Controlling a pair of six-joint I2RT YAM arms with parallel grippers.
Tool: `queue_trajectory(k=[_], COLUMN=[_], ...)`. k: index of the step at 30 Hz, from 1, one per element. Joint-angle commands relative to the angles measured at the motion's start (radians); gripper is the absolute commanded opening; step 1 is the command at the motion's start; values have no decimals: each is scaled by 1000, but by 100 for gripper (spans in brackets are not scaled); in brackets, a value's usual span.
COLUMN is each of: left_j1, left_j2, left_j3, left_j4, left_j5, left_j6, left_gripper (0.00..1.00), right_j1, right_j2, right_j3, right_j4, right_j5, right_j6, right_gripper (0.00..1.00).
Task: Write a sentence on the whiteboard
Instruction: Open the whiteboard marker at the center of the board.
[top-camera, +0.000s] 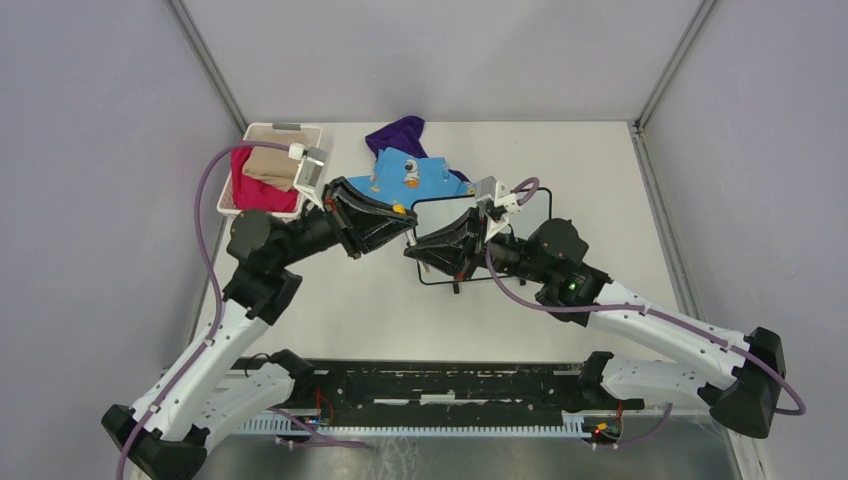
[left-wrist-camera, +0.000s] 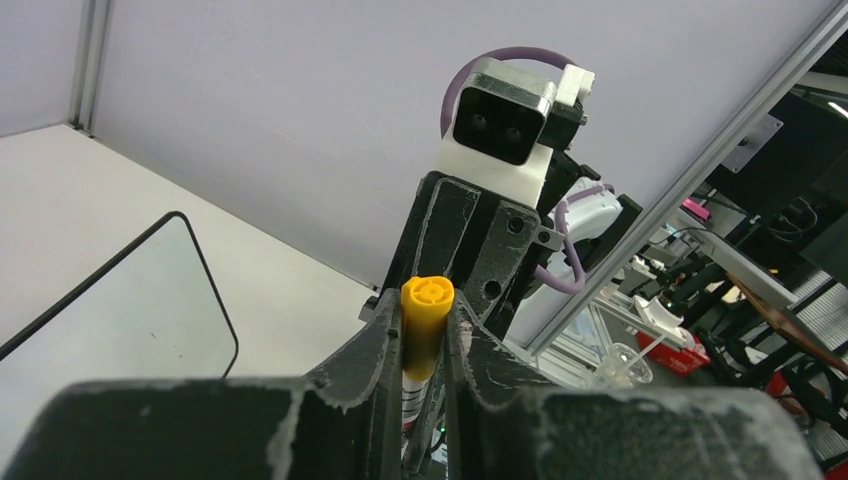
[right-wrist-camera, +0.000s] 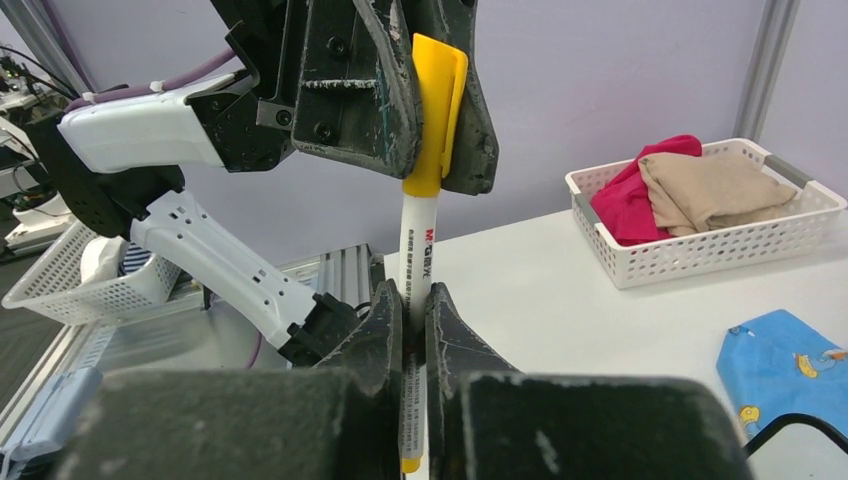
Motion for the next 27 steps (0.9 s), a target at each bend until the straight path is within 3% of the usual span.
queue_trajectory(k=[1,4,6,8,20,23,27], left_j1=[-7,-9,-9,-10,-12,-14,-13], left_j2=[-35,-46,-49,-49,-64,-65,-64], left_j3=[19,16,15,14,5,8,15], left_j4=[2,2,1,2,0,-9,-21], left_j5=[-3,-6,-6,-5,-5,-7,-12], left_j6=[5,8,8,7,4,12,19], left_gripper=[2,2,2,2,2,2,2], right_j1=[-2,-4,-3,-3,-3,-3,-3], right_j2=[-25,-24,-19,-12,65,71,69], right_j3=[23,21,21,26,68,63,42], right_j4=[43,62,89,120,236,251,260], right_j5=[-2,-12,-12,-13,-51,-62,-86], right_j6=[-17,7,33,61,183,194,190], right_gripper=[14,45,54,56,54,45,23])
